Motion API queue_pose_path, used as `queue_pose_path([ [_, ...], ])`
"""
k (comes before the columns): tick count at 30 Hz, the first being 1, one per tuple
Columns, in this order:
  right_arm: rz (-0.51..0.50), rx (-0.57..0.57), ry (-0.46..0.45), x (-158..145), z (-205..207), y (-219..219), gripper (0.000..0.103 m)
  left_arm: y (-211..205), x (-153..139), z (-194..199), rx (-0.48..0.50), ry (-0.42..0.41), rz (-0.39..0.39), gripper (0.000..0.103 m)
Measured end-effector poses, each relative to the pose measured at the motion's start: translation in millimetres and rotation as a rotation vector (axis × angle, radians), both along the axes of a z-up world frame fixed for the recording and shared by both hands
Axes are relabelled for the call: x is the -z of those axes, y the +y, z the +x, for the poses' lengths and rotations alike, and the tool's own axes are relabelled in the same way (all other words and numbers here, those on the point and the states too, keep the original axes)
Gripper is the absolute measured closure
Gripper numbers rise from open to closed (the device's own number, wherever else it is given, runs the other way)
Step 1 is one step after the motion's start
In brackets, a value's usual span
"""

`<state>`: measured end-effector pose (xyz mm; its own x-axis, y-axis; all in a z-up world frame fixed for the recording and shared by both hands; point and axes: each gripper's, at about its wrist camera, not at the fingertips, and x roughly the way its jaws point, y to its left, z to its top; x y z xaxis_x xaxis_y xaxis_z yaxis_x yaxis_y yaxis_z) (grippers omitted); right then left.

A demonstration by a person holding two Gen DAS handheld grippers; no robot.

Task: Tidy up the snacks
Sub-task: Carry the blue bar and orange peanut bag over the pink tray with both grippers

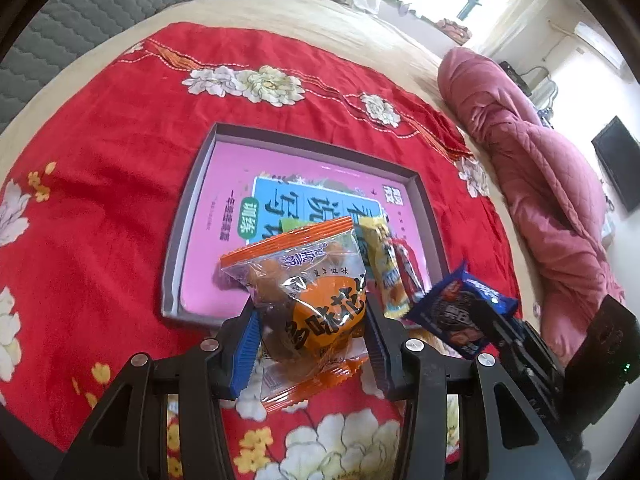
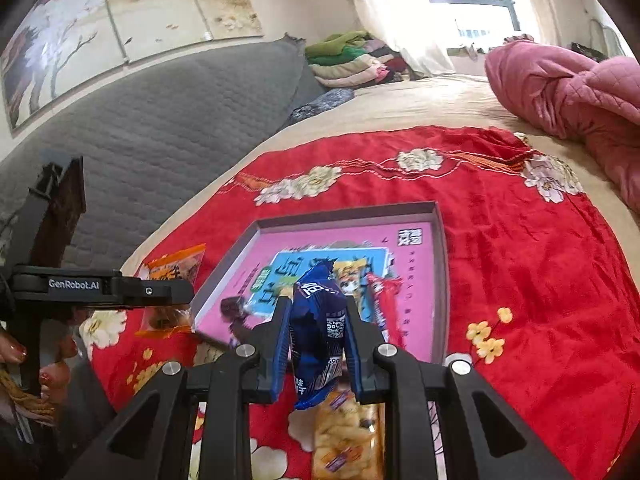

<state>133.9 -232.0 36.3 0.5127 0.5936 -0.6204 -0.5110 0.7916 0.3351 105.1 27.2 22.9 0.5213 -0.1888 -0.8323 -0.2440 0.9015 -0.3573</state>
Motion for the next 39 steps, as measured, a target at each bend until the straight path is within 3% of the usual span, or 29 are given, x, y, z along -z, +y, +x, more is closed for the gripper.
queue_pose_path([
  [13, 0.059, 0.085, 0.031, 5, 29, -13, 0.078, 17, 23, 32, -0.028, 0.021, 0.002, 0.054],
  [23, 0.047, 0.021, 0.066, 19, 34, 10, 0.078, 13, 43, 44, -0.007, 0.056, 0.018, 0.054],
  [39, 0.017, -0.065, 0.083, 36, 26, 38, 0.078, 4, 60, 52, 0.028, 0.082, 0.106, 0.054],
])
